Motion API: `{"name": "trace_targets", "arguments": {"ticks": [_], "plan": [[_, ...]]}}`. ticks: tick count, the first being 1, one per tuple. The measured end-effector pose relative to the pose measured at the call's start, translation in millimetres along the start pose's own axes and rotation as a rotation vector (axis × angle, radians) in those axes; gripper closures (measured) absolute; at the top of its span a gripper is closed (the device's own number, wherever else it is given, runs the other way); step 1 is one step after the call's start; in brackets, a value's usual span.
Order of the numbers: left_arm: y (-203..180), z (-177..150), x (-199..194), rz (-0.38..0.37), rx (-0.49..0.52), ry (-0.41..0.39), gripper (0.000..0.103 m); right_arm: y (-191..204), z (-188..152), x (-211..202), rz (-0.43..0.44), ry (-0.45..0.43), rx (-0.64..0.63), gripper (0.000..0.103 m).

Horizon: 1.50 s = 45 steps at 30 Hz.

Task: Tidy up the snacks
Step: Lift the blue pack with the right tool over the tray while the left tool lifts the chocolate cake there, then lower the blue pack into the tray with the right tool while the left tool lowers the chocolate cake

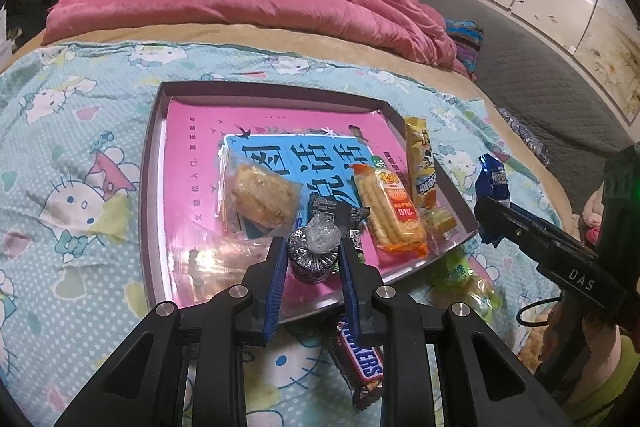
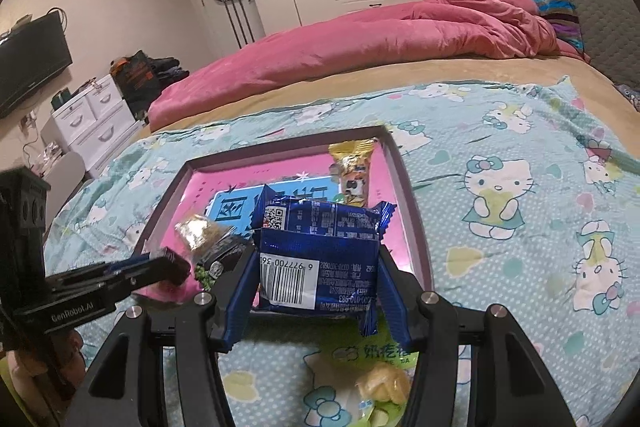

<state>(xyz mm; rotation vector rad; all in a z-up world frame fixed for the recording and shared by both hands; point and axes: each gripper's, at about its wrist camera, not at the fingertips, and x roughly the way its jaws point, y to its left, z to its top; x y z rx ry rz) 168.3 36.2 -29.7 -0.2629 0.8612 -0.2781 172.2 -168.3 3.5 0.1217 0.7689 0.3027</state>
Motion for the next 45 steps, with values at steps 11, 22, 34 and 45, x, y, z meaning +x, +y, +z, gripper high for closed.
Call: {"name": "trace_targets", "arguments": {"ticks": [11, 22, 34, 45], "plan": [[-1.0, -4.1, 9.1, 0.000, 0.010, 0.020, 0.076, -2.1, 3.4, 7.1, -0.013, 0.006, 0.014, 0.047], [-2.8, -7.2, 15.3, -0.005, 0.009, 0.043, 0.076, 3.9, 6.6, 17.8, -0.032, 0.015, -0.012, 0.047], [0.1, -6.6, 16.6, -0.016, -0.011, 0.056, 0.076, 14.7, 13.2, 34.5, -0.049, 0.039, -0.048, 0.047], [2.4, -7.4, 15.6, -0.012, -0.014, 0.062, 0.076, 34.5, 6.0, 51.3, -0.069, 0.080, -0.139, 0.047]]}}
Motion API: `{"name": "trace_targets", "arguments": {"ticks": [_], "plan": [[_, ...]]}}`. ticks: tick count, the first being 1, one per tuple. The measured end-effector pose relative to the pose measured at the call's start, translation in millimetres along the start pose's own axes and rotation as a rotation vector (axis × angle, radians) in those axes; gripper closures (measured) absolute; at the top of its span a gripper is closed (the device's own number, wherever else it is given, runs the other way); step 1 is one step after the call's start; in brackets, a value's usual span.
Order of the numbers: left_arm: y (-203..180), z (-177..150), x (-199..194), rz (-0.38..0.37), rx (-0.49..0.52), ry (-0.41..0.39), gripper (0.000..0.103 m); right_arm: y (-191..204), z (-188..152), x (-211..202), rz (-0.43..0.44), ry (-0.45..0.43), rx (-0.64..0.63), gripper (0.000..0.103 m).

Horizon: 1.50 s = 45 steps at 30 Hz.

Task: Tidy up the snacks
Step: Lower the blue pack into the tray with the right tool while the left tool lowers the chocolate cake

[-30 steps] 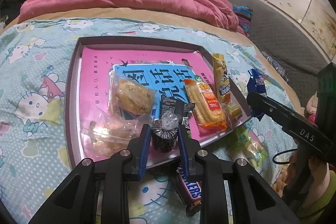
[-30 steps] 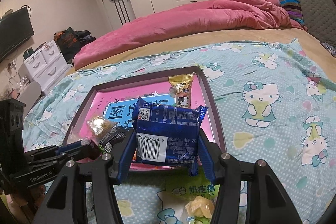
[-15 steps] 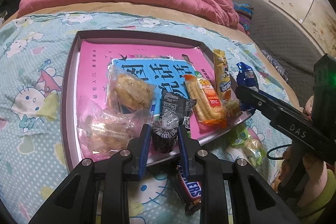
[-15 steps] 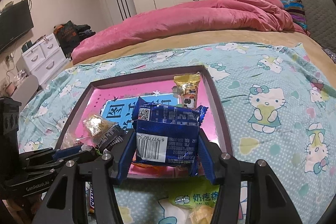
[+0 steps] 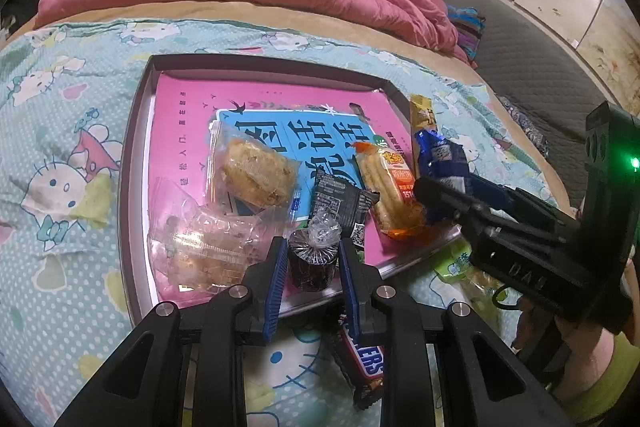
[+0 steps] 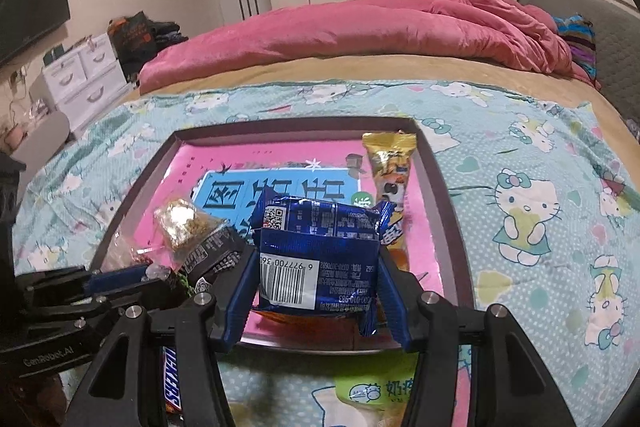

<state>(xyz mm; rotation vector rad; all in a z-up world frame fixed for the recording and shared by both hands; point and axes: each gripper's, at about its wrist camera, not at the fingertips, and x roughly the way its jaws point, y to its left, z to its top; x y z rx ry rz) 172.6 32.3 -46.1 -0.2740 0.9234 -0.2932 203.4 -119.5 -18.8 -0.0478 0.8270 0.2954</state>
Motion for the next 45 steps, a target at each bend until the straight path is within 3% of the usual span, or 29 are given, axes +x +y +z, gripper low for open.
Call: {"name": "trace_targets", "arguments": {"ticks": [45], "plan": [[0.3, 0.6, 0.9, -0.004, -0.011, 0.006, 0.076, 3.7, -0.2, 6.1, -0.081, 0.015, -0.038, 0.040]]}}
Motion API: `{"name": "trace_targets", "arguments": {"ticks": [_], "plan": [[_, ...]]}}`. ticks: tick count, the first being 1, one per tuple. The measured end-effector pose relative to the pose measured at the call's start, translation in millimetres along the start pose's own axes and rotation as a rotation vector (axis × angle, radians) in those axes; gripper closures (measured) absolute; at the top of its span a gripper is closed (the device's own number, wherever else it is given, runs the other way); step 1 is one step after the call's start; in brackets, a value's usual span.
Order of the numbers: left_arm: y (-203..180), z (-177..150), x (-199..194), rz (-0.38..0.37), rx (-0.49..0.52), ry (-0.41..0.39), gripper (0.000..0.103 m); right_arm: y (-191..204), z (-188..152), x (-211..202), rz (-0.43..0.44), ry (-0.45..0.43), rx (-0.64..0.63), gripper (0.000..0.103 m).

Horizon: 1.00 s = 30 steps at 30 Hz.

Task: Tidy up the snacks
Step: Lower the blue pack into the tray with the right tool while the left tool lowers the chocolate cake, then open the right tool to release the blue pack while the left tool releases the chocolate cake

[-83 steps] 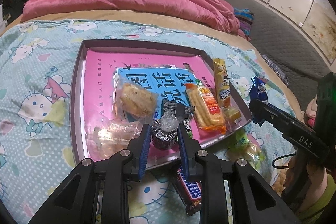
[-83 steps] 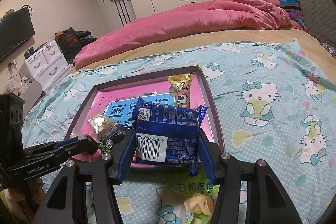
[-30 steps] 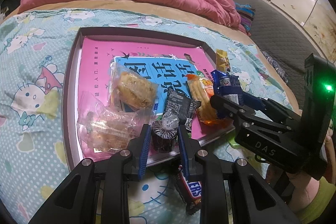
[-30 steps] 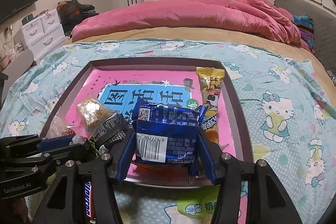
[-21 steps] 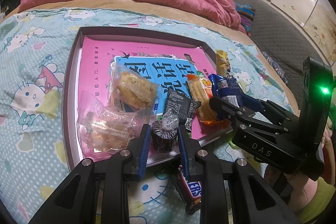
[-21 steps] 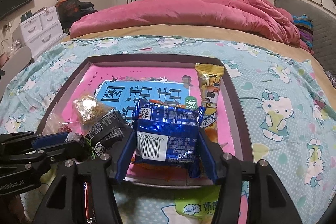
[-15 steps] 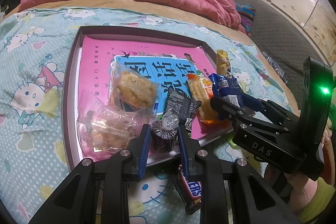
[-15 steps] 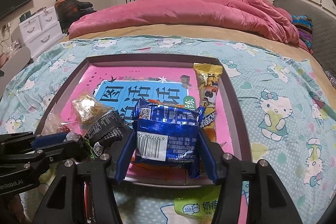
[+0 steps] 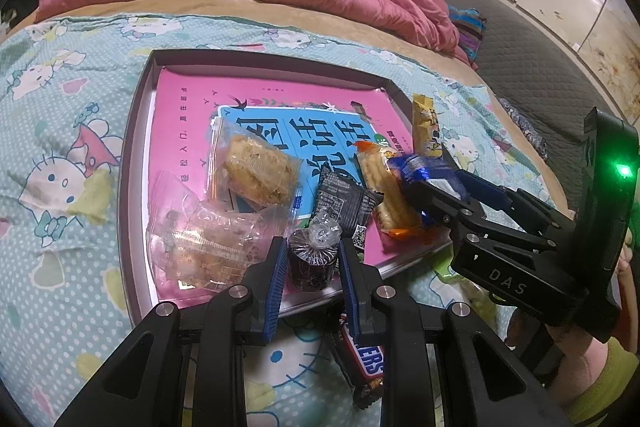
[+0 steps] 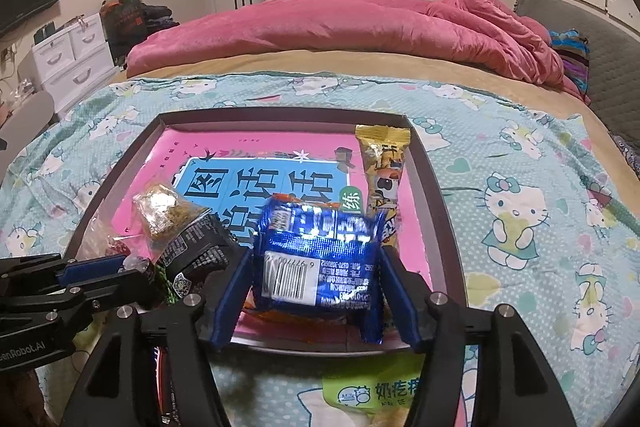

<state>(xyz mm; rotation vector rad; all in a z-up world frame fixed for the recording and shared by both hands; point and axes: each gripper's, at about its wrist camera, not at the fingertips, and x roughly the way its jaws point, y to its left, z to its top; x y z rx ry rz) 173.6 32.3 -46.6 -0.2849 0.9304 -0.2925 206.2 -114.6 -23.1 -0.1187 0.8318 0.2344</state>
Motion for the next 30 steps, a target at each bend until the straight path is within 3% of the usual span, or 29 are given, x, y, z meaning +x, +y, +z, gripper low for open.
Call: {"name": "trace_targets", "arguments": {"ticks": [11, 15, 30], "plan": [[-3.0, -0.9, -1.1, 0.011, 0.008, -0.014, 0.074, 0.1, 2.6, -10.6, 0.011, -0.028, 0.004, 0.039], [-3.6, -0.1, -5.2, 0.005, 0.005, -0.029, 0.063, 0.8, 2.1, -13.9, 0.017, -0.032, 0.004, 0.039], [-3.3, 2.7, -19.0, 0.011, 0.001, -0.069, 0.048, -2.1, 2.6, -26.5, 0.018, -0.056, 0.022, 0.035]]}}
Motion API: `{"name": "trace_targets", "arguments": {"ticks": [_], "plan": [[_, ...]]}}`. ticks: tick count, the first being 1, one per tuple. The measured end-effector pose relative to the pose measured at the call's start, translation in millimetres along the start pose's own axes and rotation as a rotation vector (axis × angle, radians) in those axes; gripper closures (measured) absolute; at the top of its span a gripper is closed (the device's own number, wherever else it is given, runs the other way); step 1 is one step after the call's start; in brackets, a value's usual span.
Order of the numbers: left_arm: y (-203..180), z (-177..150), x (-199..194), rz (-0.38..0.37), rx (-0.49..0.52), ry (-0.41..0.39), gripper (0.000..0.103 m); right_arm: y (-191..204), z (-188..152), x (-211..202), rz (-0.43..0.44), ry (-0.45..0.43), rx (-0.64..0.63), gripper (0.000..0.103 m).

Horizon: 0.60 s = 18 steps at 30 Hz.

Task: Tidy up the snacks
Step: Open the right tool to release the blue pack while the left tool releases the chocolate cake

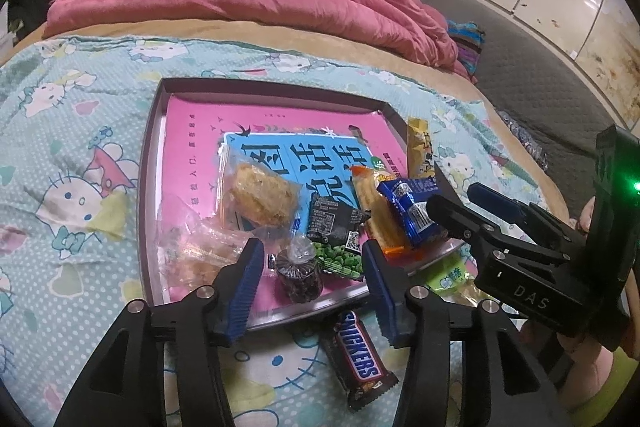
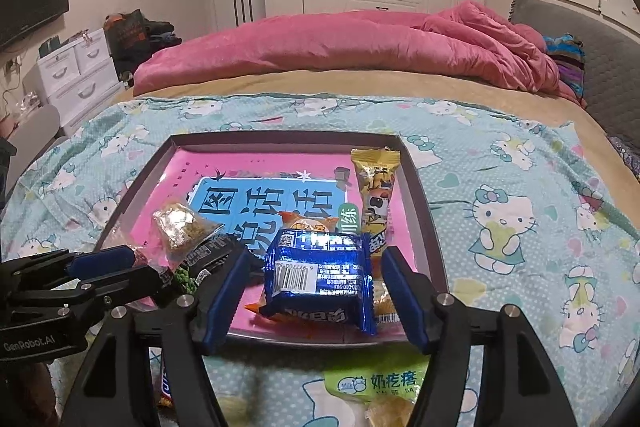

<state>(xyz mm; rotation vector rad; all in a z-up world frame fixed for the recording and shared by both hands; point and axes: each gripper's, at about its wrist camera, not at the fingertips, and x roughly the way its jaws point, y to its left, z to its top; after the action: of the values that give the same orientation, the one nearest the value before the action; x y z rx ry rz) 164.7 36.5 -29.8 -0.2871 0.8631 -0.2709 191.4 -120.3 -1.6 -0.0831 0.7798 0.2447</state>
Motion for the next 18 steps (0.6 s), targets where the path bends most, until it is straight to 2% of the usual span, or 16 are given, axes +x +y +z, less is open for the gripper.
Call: {"name": "trace_targets", "arguments": {"ticks": [7, 10, 12, 18], "plan": [[1.3, 1.0, -4.6, 0.003, -0.008, -0.005, 0.039, -3.7, 1.4, -9.6, 0.002, -0.026, 0.013, 0.035], [1.5, 1.3, -6.9, 0.016, -0.011, -0.008, 0.035, -5.4, 2.0, -11.9, 0.003, -0.031, 0.020, 0.029], [1.8, 1.7, -8.2, 0.021, -0.013, -0.011, 0.031, -6.5, 2.3, -13.7, 0.002, -0.036, 0.024, 0.029], [2.0, 1.7, -15.2, 0.030, -0.012, -0.027, 0.028, -9.1, 3.1, -17.2, -0.006, -0.043, 0.030, 0.028]]}}
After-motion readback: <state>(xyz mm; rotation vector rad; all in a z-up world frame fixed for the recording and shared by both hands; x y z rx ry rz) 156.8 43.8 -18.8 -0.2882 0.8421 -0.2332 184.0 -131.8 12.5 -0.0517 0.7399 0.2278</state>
